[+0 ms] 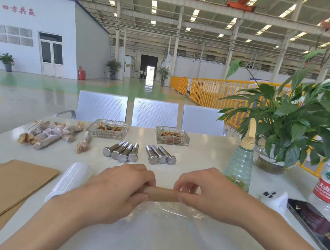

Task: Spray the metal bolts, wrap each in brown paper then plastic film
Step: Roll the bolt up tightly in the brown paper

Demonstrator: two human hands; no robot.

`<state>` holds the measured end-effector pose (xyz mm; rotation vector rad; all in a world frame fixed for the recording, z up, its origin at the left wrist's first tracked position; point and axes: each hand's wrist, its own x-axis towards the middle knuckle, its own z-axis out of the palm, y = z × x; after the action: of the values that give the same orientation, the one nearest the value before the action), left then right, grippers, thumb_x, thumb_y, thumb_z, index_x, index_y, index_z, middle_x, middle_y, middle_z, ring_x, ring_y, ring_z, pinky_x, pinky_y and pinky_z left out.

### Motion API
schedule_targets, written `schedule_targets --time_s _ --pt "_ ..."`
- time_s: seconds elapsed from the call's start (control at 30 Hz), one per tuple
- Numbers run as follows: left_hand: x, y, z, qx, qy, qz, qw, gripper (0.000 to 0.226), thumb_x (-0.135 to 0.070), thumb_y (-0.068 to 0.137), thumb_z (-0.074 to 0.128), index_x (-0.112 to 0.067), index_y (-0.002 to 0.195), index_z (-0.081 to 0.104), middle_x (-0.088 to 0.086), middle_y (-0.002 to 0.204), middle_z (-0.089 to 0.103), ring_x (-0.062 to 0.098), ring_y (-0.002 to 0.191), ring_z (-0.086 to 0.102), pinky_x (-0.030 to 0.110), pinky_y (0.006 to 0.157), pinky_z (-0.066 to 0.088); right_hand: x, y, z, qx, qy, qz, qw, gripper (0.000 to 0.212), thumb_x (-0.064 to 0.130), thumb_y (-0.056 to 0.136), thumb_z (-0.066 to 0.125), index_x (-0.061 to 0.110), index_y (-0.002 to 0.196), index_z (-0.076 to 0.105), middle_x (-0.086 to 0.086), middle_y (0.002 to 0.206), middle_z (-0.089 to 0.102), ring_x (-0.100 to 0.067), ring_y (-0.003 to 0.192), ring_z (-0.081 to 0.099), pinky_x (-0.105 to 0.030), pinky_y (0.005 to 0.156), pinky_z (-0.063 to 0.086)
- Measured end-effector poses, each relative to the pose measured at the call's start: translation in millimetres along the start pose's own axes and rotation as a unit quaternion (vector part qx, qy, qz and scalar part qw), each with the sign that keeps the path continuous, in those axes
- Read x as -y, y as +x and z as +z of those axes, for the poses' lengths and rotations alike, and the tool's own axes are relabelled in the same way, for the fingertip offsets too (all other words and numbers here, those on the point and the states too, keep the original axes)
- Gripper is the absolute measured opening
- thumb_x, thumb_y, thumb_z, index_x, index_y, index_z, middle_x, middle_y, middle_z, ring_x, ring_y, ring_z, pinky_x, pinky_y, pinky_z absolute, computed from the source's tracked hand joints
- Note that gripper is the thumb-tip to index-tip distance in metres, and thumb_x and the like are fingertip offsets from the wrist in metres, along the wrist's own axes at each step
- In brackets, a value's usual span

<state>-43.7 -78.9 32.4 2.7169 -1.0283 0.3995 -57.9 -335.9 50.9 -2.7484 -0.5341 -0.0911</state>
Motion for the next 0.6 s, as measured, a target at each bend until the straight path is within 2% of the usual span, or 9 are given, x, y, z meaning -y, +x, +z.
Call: schedule_targets --time_s 0.07,0.13,0.2,0.23,0.27,0.33,0.43,0.5,0.6 --pt "3 2 -8 -0.031 -0.021 0.005 0.999 0.010 -0.040 0.096 0.053 -0.041 0.105 0.050 -0.023 0.095 0.048 -0.001 0.087 0.048 0.032 0.075 0.047 -1 2 -8 -0.049 0.016 0.000 0.999 0.033 0.062 0.078 0.053 0.050 0.107 0.064 0.023 0.100 0.065 0.004 0.096 0.060 -0.033 0.087 0.053" --pt "7 8 -12 -0.084 -0.037 0.002 0.996 0.012 -0.034 0.094 0.057 -0.039 0.103 0.051 -0.022 0.093 0.049 -0.002 0.087 0.048 0.032 0.074 0.047 -4 8 -13 -0.163 0.023 0.033 0.986 0.037 0.065 0.082 0.054 0.050 0.115 0.059 0.023 0.108 0.059 0.003 0.099 0.056 -0.032 0.088 0.048" --pt "11 16 -12 -0.129 -0.045 -0.015 0.991 0.015 -0.030 0.094 0.059 -0.040 0.102 0.051 -0.021 0.093 0.050 0.002 0.087 0.050 0.036 0.075 0.048 -4 15 -13 -0.292 0.098 0.110 0.945 0.029 0.055 0.091 0.059 0.039 0.115 0.062 0.016 0.103 0.063 -0.007 0.092 0.063 -0.036 0.080 0.050" --pt "12 21 -10 -0.140 -0.049 -0.024 0.989 0.016 -0.029 0.093 0.059 -0.040 0.103 0.051 -0.020 0.094 0.051 0.004 0.088 0.050 0.039 0.076 0.049 -2 19 -12 -0.316 0.190 0.158 0.916 0.027 0.050 0.095 0.060 0.030 0.112 0.064 0.011 0.098 0.068 -0.014 0.085 0.068 -0.038 0.075 0.054" --pt "12 25 -7 -0.148 -0.056 -0.031 0.987 0.016 -0.029 0.093 0.060 -0.039 0.103 0.052 -0.019 0.094 0.051 0.007 0.089 0.051 0.041 0.077 0.049 0 24 -10 -0.298 0.308 0.203 0.880 0.029 0.049 0.097 0.060 0.022 0.109 0.065 0.002 0.094 0.071 -0.019 0.076 0.072 -0.041 0.067 0.059" --pt "11 34 2 -0.165 -0.071 -0.043 0.983 0.015 -0.028 0.093 0.062 -0.037 0.103 0.054 -0.019 0.093 0.051 0.008 0.088 0.051 0.042 0.079 0.049 8 29 -2 -0.201 0.502 0.256 0.801 0.042 0.053 0.097 0.062 0.012 0.106 0.064 -0.011 0.098 0.074 -0.023 0.064 0.074 -0.035 0.053 0.059" --pt "6 41 18 -0.197 -0.103 -0.050 0.974 0.014 -0.027 0.093 0.066 -0.034 0.098 0.055 -0.020 0.087 0.050 0.004 0.085 0.049 0.040 0.076 0.048 18 36 21 -0.119 0.655 0.239 0.707 0.055 0.051 0.091 0.071 0.000 0.111 0.066 -0.016 0.102 0.075 -0.023 0.063 0.072 -0.029 0.052 0.057" --pt "3 41 25 -0.207 -0.124 -0.031 0.970 0.016 -0.025 0.092 0.068 -0.034 0.096 0.056 -0.021 0.085 0.048 0.000 0.082 0.048 0.038 0.071 0.048 24 43 36 -0.098 0.693 0.196 0.687 0.048 0.041 0.092 0.074 -0.002 0.113 0.073 -0.015 0.098 0.076 -0.019 0.065 0.069 -0.028 0.057 0.056" --pt "0 39 31 -0.207 -0.116 -0.016 0.971 0.014 -0.026 0.094 0.067 -0.034 0.103 0.060 -0.023 0.089 0.046 -0.001 0.082 0.048 0.038 0.070 0.050 29 51 48 -0.135 0.712 0.174 0.667 0.034 0.021 0.094 0.071 -0.008 0.112 0.072 -0.012 0.082 0.073 -0.015 0.065 0.066 -0.025 0.061 0.057"
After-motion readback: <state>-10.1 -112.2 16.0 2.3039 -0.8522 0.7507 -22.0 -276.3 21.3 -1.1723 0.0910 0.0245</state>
